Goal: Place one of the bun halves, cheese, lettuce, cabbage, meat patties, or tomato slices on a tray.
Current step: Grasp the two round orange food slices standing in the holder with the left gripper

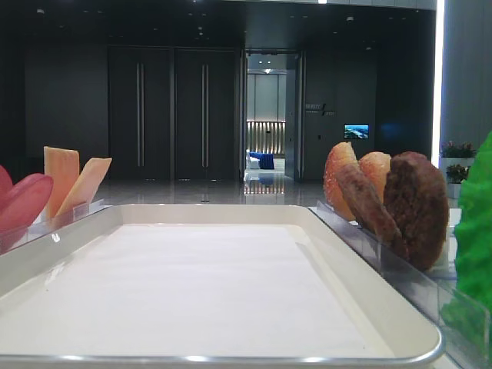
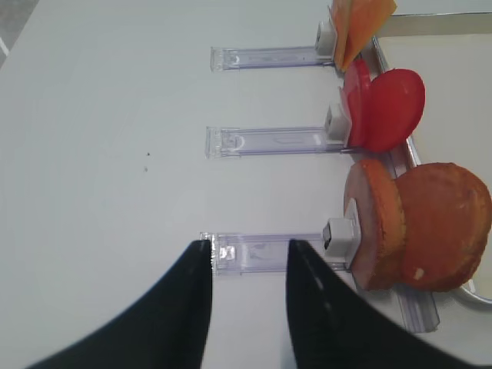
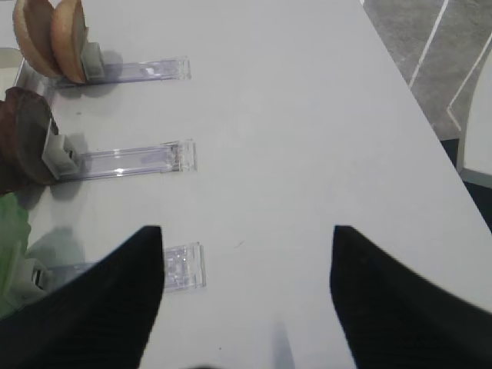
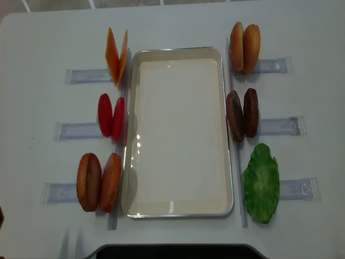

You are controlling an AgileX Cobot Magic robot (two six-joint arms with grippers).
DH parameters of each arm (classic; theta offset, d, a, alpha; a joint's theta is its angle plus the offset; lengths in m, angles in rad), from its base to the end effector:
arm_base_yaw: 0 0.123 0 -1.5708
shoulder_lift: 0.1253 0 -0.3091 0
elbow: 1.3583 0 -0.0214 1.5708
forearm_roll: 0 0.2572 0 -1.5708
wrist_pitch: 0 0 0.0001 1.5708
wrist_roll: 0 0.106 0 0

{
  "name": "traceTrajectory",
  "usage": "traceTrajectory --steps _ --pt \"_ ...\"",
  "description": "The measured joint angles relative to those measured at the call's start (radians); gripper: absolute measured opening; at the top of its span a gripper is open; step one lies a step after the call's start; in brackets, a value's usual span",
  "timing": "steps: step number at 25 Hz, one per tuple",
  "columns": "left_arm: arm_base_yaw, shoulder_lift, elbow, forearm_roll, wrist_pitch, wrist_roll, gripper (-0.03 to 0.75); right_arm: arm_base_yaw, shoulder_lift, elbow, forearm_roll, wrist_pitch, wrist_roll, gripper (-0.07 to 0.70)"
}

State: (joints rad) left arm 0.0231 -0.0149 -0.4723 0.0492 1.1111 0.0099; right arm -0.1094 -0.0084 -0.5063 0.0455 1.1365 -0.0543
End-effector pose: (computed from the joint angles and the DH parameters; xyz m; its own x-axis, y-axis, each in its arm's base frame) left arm -0.0120 0.0044 0.2606 -0.5124 0.0199 -0.8585 -0.0447 0.9978 0.0498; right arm -0.0154 0.0061 0.2683 -0.5084 0.0205 -0.8609 0.0560 0.9984 -0.0093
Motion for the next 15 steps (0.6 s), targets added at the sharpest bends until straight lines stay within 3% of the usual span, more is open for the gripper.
traceTrajectory --steps 15 --pt "0.0 0.0 0.0 0.0 0.0 0.0 0.231 0.0 0.0 0.0 0.0 0.0 0.0 0.445"
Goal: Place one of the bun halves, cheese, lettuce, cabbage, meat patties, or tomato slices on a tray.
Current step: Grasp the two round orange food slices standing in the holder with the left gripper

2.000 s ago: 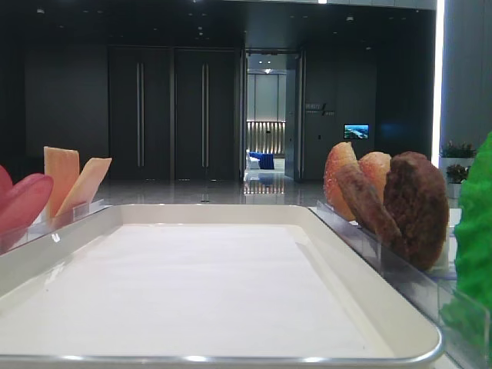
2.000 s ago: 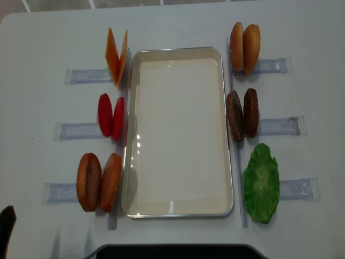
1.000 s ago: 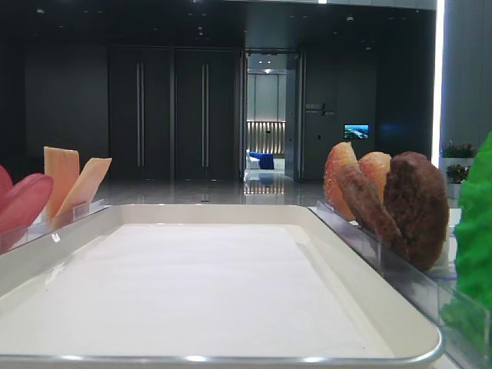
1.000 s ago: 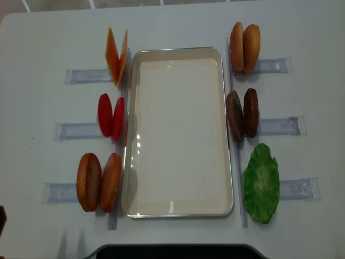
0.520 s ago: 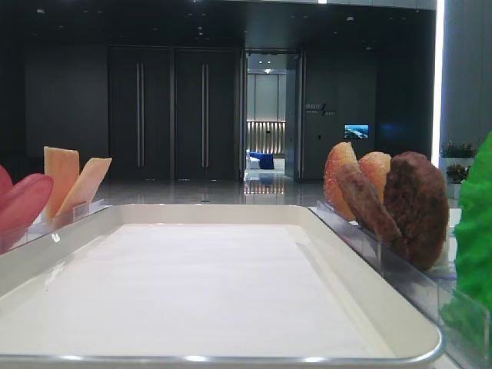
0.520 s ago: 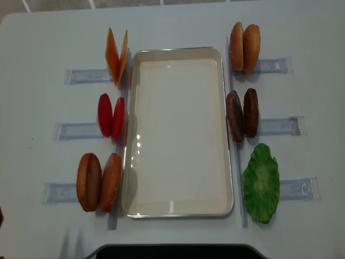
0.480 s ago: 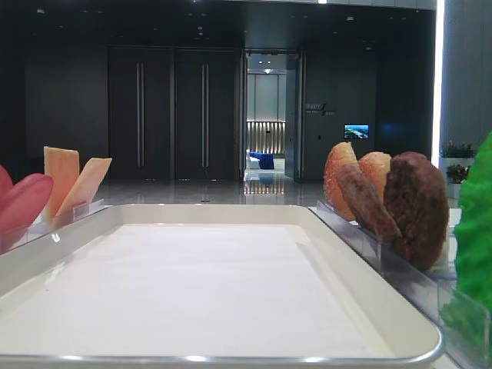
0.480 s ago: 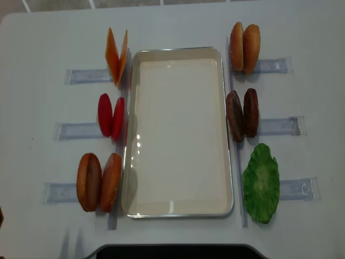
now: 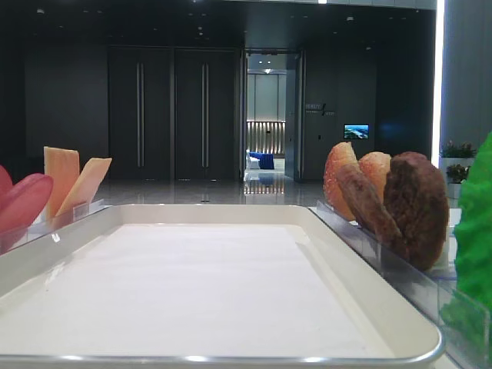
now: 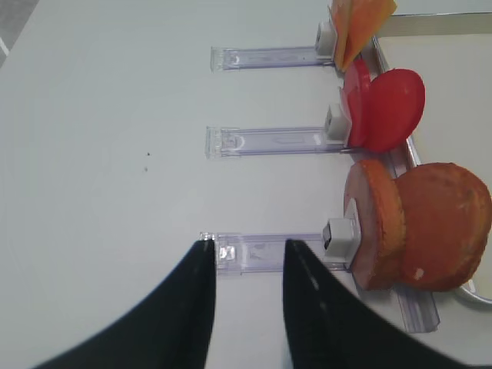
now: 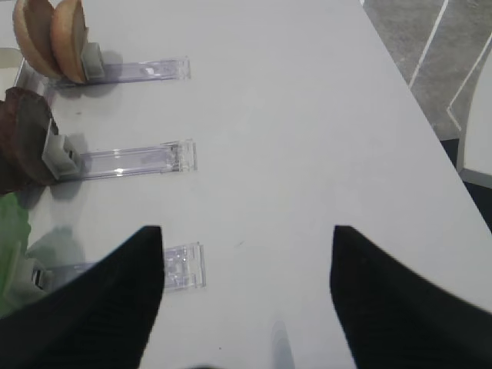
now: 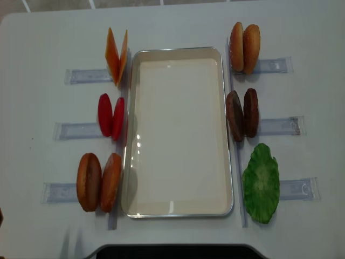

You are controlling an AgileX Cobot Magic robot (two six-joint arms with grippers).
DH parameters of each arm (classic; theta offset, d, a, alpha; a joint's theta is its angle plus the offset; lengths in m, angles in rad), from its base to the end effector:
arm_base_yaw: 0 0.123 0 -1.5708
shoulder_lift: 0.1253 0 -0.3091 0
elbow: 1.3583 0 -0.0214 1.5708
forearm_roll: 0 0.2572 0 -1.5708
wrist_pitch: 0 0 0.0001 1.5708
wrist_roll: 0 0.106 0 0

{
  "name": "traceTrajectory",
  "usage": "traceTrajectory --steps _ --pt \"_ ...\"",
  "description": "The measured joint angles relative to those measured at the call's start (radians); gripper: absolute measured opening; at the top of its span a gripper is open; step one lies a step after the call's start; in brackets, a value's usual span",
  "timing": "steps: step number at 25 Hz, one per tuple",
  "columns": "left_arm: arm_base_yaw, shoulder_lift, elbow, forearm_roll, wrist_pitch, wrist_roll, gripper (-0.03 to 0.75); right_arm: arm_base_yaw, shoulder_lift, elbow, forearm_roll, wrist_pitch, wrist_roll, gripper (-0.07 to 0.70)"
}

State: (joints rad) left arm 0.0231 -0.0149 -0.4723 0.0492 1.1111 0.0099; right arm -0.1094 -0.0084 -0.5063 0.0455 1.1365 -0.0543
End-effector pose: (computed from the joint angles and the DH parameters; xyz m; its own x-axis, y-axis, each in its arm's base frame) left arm -0.0120 0.0044 0.2606 -0.5124 0.0199 -0.8585 -0.0447 0.9978 0.0498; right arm -0.0154 0.0061 0.2683 -0.5084 0.0205 -0.8609 0.0560 0.9984 -0.0093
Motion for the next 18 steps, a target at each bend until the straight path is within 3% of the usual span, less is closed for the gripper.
traceTrajectory --steps 18 --pt "0.0 0.0 0.0 0.0 0.0 0.0 0.219 0.0 0.0 0.0 0.0 0.0 0.0 0.445"
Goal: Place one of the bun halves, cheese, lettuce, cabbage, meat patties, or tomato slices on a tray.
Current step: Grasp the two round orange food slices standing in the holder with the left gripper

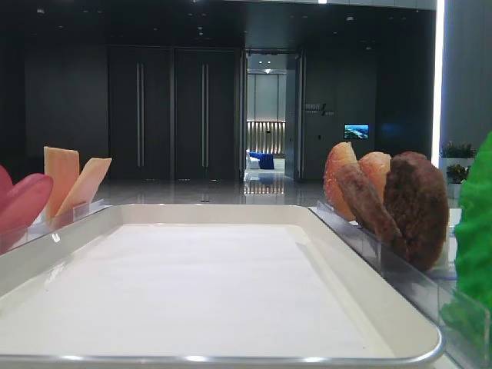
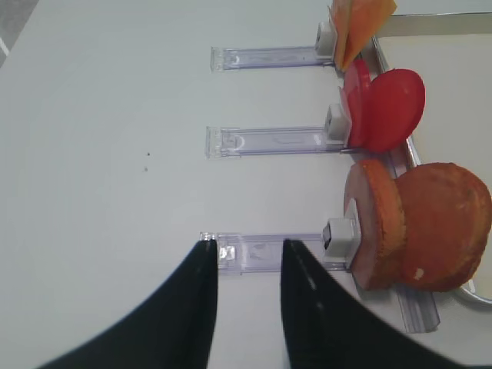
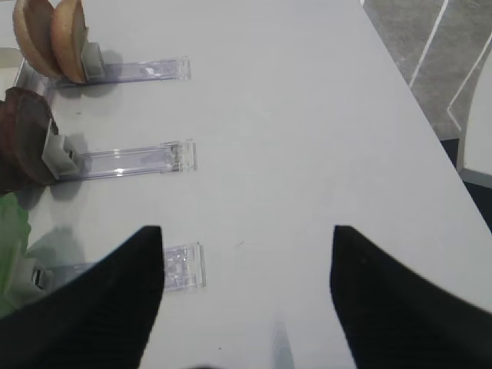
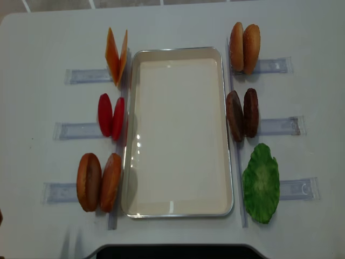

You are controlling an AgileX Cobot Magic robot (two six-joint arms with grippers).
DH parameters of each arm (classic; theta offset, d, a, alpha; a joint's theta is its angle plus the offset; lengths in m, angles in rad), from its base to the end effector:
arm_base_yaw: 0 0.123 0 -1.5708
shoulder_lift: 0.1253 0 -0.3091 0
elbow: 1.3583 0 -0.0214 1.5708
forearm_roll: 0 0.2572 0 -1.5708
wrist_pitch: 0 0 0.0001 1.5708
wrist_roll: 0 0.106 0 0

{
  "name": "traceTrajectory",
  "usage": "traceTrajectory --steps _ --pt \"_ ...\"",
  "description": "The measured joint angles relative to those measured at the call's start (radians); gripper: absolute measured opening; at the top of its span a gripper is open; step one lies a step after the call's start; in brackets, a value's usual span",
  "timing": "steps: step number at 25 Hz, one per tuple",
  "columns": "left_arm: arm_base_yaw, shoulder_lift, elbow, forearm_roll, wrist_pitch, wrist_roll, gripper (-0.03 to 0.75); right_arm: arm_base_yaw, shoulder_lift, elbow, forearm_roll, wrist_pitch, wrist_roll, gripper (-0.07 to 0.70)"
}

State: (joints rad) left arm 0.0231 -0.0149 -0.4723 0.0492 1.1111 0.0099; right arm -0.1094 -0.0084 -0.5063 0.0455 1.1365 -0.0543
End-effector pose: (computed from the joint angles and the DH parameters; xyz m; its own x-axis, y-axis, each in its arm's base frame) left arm -0.0120 0.0044 0.2606 -0.5124 0.0199 -0.8585 -0.0447 0.9978 0.0498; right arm -0.0154 0.0061 0.2683 -0.5084 0.0205 -0.8609 0.0560 0.9984 -0.0093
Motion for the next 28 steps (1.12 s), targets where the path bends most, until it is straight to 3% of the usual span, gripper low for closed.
traceTrajectory --steps 14,19,23,28 --pt "0.0 0.0 0.0 -0.005 0.0 0.0 0.219 0.0 0.0 0.0 0.0 0.0 0.0 0.445" --pt "0.0 0.022 -0.045 -0.022 0.0 -0.025 0.222 0.0 0.0 0.0 0.0 0.0 0.0 0.445" --pt "-0.001 0.186 -0.059 -0.049 0.0 -0.11 0.222 0.0 0.0 0.0 0.0 0.0 0.0 0.445" --pt "-0.001 0.496 -0.103 -0.122 0.001 -0.119 0.222 0.0 0.0 0.0 0.0 0.0 0.0 0.445"
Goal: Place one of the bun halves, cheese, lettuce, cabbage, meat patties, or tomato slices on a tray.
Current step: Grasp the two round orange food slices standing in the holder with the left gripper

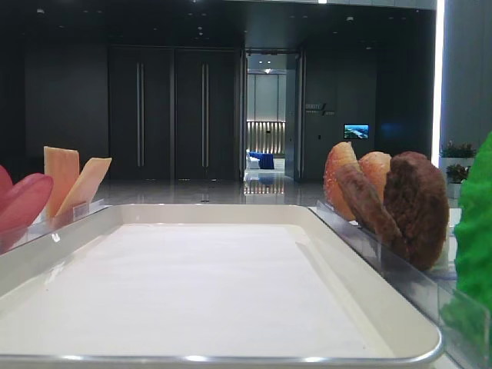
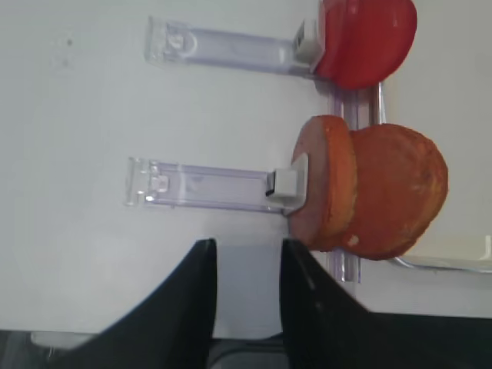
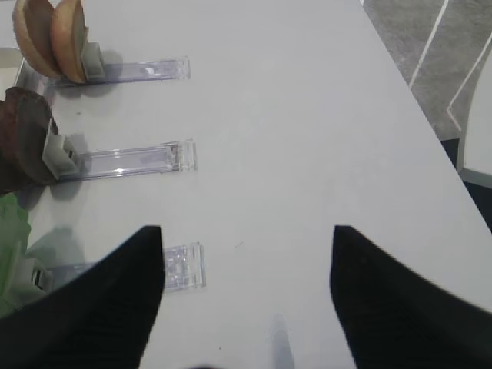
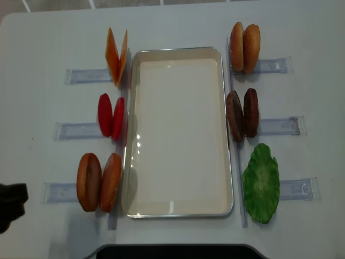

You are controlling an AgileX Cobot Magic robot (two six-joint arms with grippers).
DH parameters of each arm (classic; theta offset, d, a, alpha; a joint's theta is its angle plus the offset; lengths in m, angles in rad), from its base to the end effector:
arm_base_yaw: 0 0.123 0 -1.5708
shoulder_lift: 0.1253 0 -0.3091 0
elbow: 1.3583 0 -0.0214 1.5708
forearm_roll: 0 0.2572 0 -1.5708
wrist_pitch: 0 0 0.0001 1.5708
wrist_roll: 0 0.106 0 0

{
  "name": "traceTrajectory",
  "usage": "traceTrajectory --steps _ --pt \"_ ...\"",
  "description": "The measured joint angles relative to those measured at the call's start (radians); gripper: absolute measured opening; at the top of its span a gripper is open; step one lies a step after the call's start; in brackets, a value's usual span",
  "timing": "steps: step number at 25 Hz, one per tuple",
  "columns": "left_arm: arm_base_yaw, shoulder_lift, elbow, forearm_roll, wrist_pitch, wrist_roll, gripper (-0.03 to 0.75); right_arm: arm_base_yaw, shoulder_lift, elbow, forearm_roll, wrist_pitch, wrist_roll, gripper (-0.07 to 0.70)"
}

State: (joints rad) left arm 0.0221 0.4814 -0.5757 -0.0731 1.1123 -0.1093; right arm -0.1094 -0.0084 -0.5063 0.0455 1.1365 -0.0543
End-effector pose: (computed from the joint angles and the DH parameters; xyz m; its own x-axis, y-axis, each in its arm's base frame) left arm 0.0585 -0.0057 0.2819 -0.7957 -0.1585 -0.5846 -0.0962 0.9860 -0.1364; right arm -0.0154 0.0061 0.2683 -0.5084 0.0205 -0.8609 0.0560 0.9984 -0.0093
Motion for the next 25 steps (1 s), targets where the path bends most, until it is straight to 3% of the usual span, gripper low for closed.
traceTrajectory --steps 5,10,19,22,25 --pt "0.0 0.262 -0.092 -0.007 -0.001 0.007 0.269 0.0 0.0 0.0 0.0 0.0 0.0 0.445" --pt "0.0 0.468 -0.131 0.015 0.035 0.004 0.339 0.0 0.0 0.0 0.0 0.0 0.0 0.445" --pt "-0.002 0.544 -0.209 -0.075 0.043 0.004 0.348 0.0 0.0 0.0 0.0 0.0 0.0 0.445" --pt "-0.064 0.573 -0.24 -0.105 0.043 -0.021 0.348 0.0 0.0 0.0 0.0 0.0 0.0 0.445" --pt "-0.218 0.62 -0.264 -0.048 0.041 -0.16 0.348 0.0 0.0 0.0 0.0 0.0 0.0 0.445"
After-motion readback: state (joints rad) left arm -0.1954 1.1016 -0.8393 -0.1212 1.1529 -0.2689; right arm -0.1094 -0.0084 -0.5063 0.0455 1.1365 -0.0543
